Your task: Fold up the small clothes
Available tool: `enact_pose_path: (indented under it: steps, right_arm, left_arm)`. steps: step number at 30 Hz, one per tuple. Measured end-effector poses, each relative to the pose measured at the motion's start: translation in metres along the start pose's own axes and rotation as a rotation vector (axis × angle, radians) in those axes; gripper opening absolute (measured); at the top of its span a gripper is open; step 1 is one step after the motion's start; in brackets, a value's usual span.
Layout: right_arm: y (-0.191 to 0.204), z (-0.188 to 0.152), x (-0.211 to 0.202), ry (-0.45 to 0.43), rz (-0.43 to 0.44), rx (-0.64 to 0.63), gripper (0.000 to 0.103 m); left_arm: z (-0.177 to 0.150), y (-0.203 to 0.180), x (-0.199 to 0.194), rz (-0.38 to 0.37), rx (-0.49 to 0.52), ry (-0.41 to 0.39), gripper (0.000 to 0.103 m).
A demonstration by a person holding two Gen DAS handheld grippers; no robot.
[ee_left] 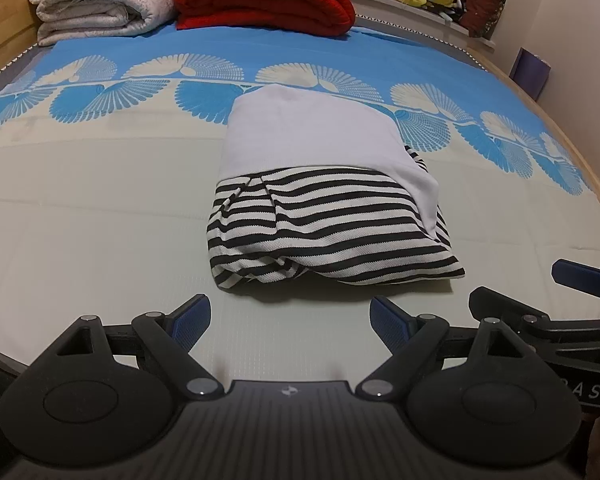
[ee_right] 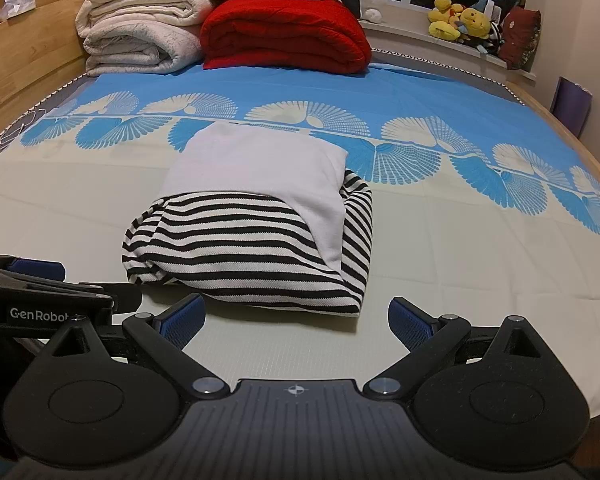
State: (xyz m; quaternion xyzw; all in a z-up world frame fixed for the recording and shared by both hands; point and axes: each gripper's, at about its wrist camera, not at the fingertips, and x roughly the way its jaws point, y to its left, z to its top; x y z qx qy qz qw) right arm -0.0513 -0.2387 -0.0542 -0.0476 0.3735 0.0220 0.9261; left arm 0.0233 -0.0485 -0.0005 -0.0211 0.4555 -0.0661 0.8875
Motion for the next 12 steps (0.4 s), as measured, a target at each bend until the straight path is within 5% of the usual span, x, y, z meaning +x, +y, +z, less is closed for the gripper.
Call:
enact_pose_path:
  steps: [12]
  right_arm:
    - [0.0005, 0.0001, -0.0002, 0.000, -0.001, 0.000, 0.098]
  left_arm:
    - [0.0006, 0.0002, -0.0010, -0.005, 0.003, -0.002, 0.090]
